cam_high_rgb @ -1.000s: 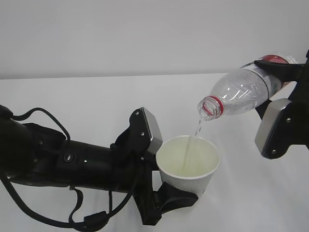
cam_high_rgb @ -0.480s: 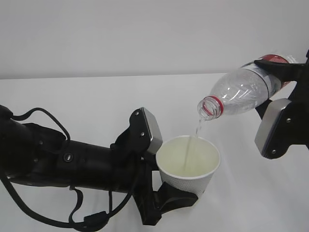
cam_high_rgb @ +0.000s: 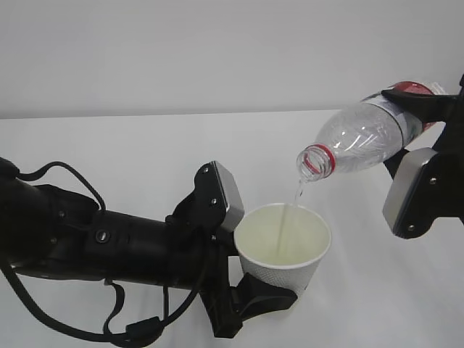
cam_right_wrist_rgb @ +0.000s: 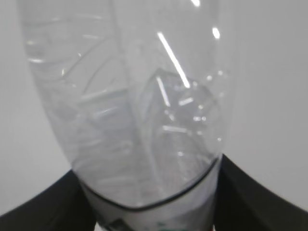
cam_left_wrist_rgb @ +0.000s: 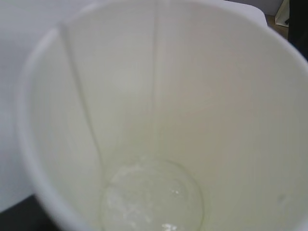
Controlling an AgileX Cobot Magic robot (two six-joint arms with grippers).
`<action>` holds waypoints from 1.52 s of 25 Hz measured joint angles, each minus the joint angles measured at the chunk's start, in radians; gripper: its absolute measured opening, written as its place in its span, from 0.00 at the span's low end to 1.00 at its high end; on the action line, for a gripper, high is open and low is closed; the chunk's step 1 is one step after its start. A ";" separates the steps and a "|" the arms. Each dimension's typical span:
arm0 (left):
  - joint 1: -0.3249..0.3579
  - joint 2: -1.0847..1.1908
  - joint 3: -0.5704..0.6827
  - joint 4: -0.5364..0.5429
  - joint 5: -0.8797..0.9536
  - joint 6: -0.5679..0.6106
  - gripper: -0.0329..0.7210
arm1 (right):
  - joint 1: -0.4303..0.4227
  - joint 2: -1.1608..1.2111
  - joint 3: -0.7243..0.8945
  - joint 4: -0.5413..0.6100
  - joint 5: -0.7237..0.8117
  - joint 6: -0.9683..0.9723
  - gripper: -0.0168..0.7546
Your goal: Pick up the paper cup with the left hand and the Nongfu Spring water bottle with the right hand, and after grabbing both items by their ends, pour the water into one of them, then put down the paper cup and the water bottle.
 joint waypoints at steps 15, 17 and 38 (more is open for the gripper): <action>0.000 0.000 0.000 -0.002 0.000 0.000 0.76 | 0.000 0.000 0.000 0.000 0.000 -0.015 0.64; 0.000 0.000 0.000 -0.004 0.000 0.000 0.76 | 0.000 0.000 0.000 0.000 0.000 -0.015 0.64; 0.000 0.002 0.000 -0.007 0.005 0.000 0.76 | 0.000 0.000 0.000 0.000 -0.002 -0.015 0.64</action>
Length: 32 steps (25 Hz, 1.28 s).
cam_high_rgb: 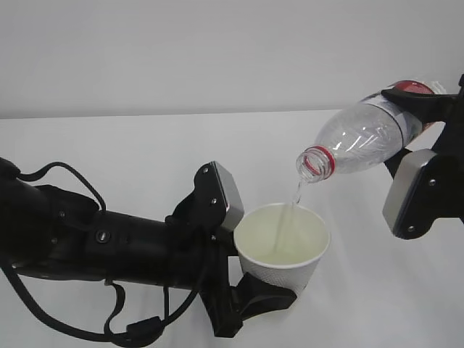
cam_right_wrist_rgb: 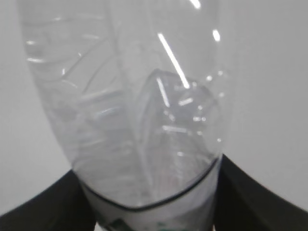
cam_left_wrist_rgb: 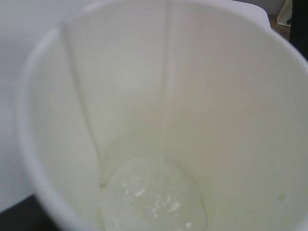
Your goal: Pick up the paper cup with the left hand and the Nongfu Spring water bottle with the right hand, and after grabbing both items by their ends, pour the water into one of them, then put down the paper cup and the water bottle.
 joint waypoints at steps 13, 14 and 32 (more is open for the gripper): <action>0.000 0.002 0.000 0.000 0.000 0.000 0.76 | 0.000 0.000 0.000 0.000 -0.006 0.000 0.64; 0.000 0.002 0.000 0.000 0.000 0.000 0.76 | 0.000 0.000 0.000 0.000 -0.006 -0.004 0.64; 0.000 0.002 0.000 -0.002 0.000 0.000 0.76 | 0.000 0.000 0.000 0.000 -0.009 -0.016 0.64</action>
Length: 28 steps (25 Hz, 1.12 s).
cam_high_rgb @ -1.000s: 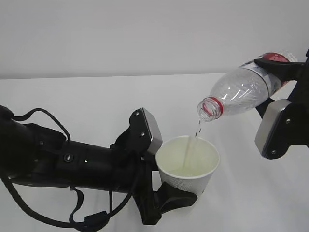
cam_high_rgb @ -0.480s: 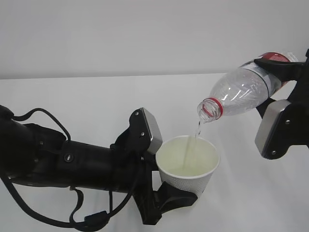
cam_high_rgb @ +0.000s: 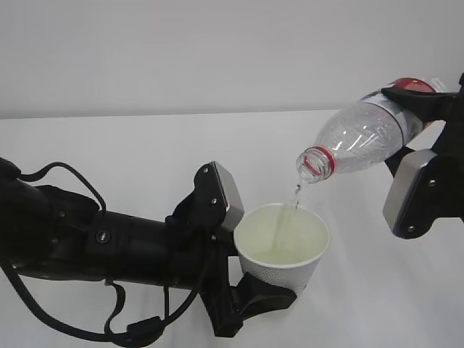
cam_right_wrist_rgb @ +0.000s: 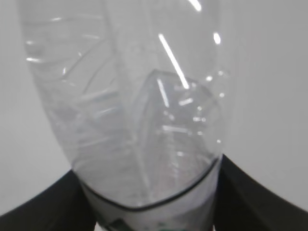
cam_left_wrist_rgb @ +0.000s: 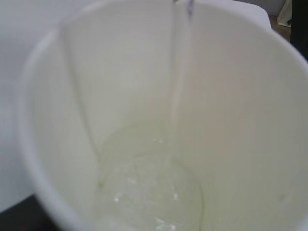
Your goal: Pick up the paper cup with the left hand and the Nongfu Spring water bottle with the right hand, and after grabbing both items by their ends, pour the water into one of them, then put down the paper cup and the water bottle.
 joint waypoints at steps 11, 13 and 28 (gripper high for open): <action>0.000 0.000 0.000 0.000 0.000 0.000 0.76 | 0.000 0.000 0.000 0.000 -0.011 -0.002 0.64; 0.000 0.000 0.000 0.000 0.000 0.000 0.75 | 0.000 0.000 0.000 0.000 -0.011 -0.002 0.64; 0.000 0.000 0.000 0.000 0.000 0.000 0.75 | 0.000 0.000 0.000 0.000 -0.011 -0.004 0.64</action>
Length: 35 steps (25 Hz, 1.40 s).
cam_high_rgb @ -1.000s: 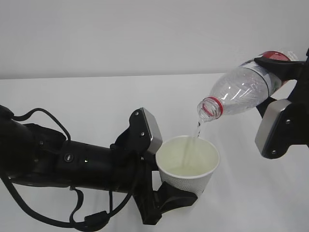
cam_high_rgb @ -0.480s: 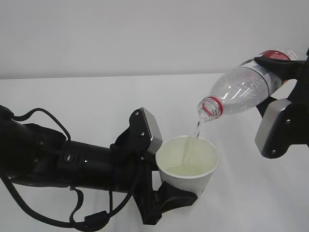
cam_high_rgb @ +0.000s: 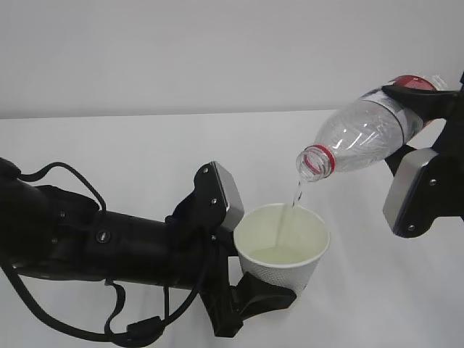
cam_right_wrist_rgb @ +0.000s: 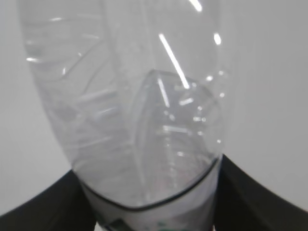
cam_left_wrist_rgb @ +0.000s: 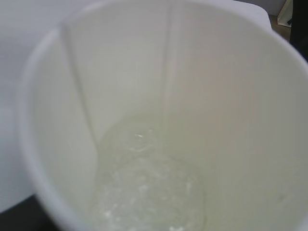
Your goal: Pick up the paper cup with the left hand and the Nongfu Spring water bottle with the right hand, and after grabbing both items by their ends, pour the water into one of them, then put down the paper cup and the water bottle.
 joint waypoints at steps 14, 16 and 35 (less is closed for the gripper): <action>0.000 0.000 0.000 0.000 0.000 0.000 0.75 | 0.000 0.000 0.000 0.002 0.000 -0.019 0.64; 0.000 0.000 0.000 0.000 0.000 0.000 0.75 | 0.000 0.000 0.000 0.004 0.000 -0.019 0.64; 0.000 0.000 0.000 0.000 0.000 0.000 0.75 | 0.000 0.000 0.000 0.004 -0.002 -0.023 0.64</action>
